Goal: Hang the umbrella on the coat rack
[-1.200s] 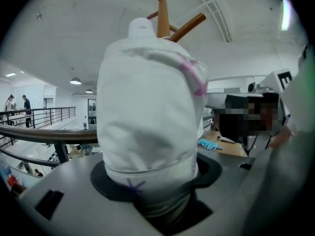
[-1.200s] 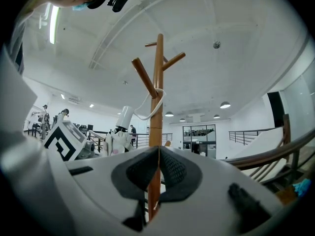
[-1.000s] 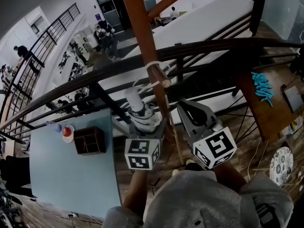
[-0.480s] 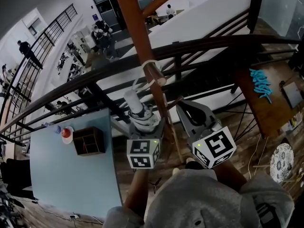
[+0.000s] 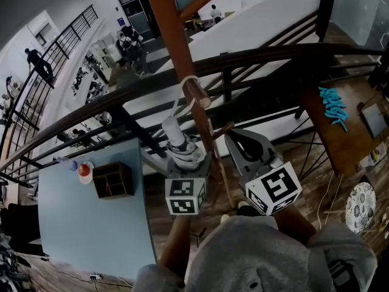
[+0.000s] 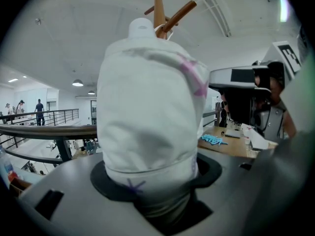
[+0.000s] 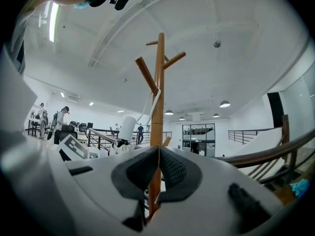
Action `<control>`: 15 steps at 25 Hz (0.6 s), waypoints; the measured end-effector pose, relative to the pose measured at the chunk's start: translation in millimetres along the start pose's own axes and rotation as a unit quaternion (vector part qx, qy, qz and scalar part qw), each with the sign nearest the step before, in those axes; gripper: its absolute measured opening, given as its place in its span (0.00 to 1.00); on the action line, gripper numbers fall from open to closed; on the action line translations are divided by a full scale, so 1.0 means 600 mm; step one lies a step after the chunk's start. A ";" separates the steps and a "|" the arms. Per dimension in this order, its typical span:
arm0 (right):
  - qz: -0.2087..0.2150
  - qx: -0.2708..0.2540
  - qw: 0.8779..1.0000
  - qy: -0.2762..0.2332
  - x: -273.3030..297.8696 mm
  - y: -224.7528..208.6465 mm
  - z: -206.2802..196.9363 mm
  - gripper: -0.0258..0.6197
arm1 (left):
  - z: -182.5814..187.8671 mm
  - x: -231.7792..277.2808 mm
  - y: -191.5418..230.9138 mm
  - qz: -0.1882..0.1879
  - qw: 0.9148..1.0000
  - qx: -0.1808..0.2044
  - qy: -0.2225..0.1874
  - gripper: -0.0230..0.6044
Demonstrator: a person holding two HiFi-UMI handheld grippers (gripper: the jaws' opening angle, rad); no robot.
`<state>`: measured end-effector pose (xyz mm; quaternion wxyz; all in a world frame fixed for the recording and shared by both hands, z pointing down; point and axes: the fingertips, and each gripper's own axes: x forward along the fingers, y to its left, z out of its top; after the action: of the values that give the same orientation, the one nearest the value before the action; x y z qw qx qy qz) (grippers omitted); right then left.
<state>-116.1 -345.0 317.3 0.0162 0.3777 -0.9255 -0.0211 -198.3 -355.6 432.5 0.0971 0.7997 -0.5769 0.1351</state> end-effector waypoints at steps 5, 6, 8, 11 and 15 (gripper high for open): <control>-0.003 -0.001 1.000 0.001 0.000 -0.003 -0.001 0.08 | -0.012 0.009 -0.001 -0.002 1.000 0.009 0.003 0.49; -0.003 -0.001 1.000 0.001 -0.001 -0.003 -0.002 0.08 | -0.017 0.011 -0.001 -0.003 1.000 0.009 0.006 0.49; -0.003 0.000 1.000 0.002 -0.001 -0.002 -0.003 0.08 | -0.026 0.013 -0.002 -0.003 1.000 0.008 0.011 0.49; -0.005 0.001 1.000 0.002 -0.002 -0.003 -0.004 0.08 | -0.033 0.016 -0.006 -0.007 1.000 0.011 0.013 0.50; -0.006 0.003 1.000 0.004 -0.002 -0.003 -0.006 0.08 | -0.043 0.018 -0.008 -0.008 1.000 0.017 0.017 0.50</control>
<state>-113.9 -345.4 320.7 0.0184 0.3834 -0.9232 -0.0166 -192.9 -355.7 460.3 0.0945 0.8035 -0.5662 0.1578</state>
